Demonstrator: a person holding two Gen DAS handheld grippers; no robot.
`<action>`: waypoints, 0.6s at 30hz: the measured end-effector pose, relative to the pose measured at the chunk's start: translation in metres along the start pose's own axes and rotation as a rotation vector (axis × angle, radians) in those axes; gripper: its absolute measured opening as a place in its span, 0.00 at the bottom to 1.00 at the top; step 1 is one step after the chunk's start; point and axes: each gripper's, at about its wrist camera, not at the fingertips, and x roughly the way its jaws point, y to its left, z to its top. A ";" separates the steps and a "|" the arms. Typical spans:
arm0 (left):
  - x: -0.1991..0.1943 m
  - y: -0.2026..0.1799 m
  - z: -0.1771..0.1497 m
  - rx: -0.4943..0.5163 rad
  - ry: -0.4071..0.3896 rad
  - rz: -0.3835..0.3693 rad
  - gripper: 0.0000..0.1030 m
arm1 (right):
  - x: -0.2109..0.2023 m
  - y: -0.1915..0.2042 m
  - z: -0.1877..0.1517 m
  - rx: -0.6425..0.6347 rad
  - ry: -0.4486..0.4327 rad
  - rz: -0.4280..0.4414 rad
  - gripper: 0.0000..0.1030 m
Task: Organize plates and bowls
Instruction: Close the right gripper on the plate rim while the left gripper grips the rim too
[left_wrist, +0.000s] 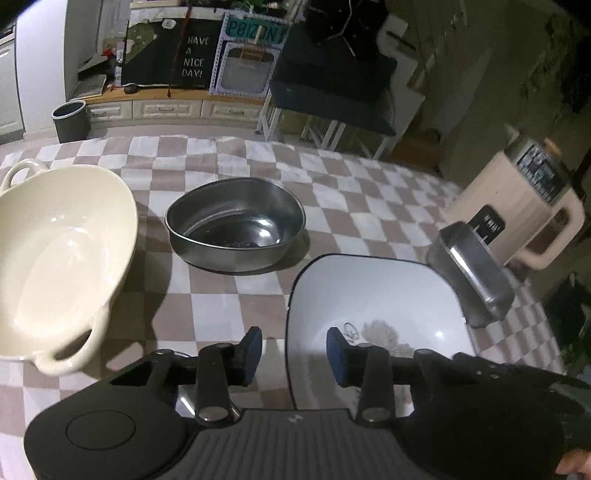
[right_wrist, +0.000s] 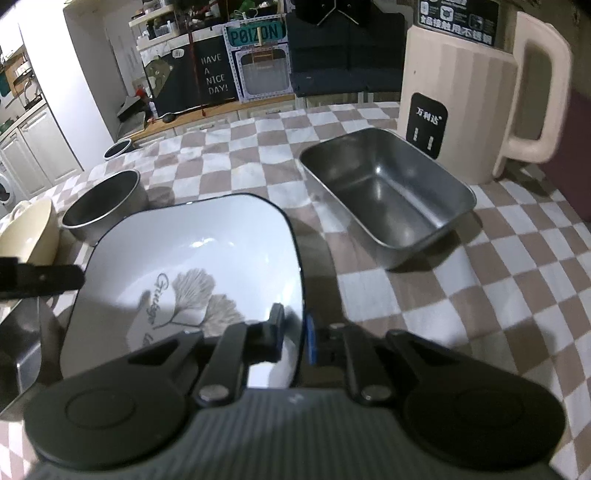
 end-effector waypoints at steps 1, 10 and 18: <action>0.003 0.001 0.001 0.000 0.010 0.000 0.36 | 0.001 -0.002 0.001 0.011 0.001 0.006 0.15; 0.022 0.009 0.003 -0.020 0.111 -0.054 0.27 | 0.023 -0.019 0.012 0.173 0.004 0.101 0.21; 0.033 0.000 0.003 0.037 0.133 -0.041 0.17 | 0.037 -0.025 0.013 0.185 -0.020 0.169 0.24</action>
